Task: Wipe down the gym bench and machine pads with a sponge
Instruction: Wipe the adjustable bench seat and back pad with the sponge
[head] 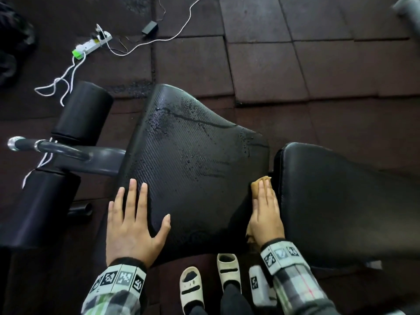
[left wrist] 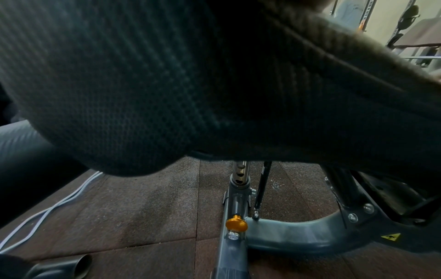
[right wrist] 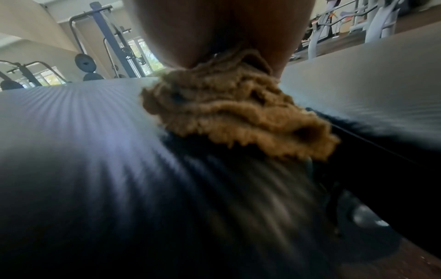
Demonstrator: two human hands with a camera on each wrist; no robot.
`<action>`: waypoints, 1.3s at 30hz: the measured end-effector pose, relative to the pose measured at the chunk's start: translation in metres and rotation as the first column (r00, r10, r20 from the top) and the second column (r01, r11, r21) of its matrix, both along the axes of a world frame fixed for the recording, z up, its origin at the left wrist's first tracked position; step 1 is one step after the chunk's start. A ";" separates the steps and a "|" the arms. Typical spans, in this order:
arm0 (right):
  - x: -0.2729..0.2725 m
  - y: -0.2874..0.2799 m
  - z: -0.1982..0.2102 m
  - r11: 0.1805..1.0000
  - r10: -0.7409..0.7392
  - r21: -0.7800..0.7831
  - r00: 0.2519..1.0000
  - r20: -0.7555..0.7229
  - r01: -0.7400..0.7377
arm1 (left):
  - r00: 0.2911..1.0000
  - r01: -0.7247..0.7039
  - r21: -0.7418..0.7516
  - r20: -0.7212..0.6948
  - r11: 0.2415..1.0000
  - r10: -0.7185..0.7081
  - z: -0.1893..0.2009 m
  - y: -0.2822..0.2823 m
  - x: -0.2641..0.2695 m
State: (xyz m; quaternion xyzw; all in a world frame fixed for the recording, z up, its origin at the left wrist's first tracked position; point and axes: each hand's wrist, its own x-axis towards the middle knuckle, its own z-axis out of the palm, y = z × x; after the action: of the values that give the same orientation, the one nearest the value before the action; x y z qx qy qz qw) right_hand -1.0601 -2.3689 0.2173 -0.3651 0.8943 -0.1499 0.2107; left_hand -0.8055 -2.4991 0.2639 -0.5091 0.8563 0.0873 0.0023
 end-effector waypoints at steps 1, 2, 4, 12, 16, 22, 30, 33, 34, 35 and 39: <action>-0.007 -0.009 0.002 1.000 -0.017 0.014 1.000 0.002 0.017 | 1.000 0.000 0.001 0.003 1.000 0.000 0.000 0.000 0.000; -0.014 -0.019 0.002 0.999 -0.040 0.025 0.999 0.009 0.040 | 1.000 0.001 0.001 0.007 1.000 -0.001 0.000 0.000 0.000; -0.023 -0.040 0.005 0.996 -0.081 0.033 0.997 0.010 0.081 | 1.000 0.000 0.004 0.014 1.000 0.000 -0.001 -0.001 0.001; 0.020 -0.044 0.015 0.988 0.152 -0.012 0.988 0.019 -0.152 | 1.000 -0.003 0.013 0.014 1.000 0.002 0.000 -0.001 0.001; 0.017 -0.003 0.009 0.988 0.154 -0.022 0.987 0.040 -0.153 | 1.000 -0.004 0.017 0.011 1.000 0.003 0.000 0.000 0.001; -0.022 -0.034 0.003 1.000 -0.001 -0.004 1.000 0.011 0.001 | 1.000 -0.009 0.016 -0.015 1.000 0.010 0.002 0.000 -0.001; 0.005 -0.050 0.010 0.978 0.208 -0.038 0.978 0.023 -0.207 | 1.000 -0.006 0.023 -0.009 1.000 0.006 0.002 0.000 -0.001; 0.006 -0.022 0.003 0.972 0.219 -0.087 0.976 0.016 -0.217 | 1.000 -0.003 0.032 -0.003 0.999 0.003 0.002 0.000 -0.001; 0.003 -0.015 -0.001 0.976 0.201 -0.084 0.980 0.000 -0.200 | 1.000 -0.002 0.035 -0.001 0.999 0.002 0.002 -0.001 -0.001; -0.001 -0.011 -0.006 0.981 0.176 -0.083 0.984 -0.013 -0.177 | 1.000 -0.002 0.036 0.000 0.999 0.002 0.002 -0.001 0.000; -0.006 -0.018 -0.006 0.986 0.148 -0.078 0.989 0.006 -0.148 | 1.000 -0.001 0.034 -0.012 0.999 0.001 0.002 0.000 0.001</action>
State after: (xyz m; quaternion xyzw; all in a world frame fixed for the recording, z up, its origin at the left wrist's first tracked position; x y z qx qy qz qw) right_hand -1.0663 -2.3866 0.2109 -0.4375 0.8569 -0.1708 0.2124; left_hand -0.8049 -2.4994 0.2660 -0.5088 0.8544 0.1050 0.0059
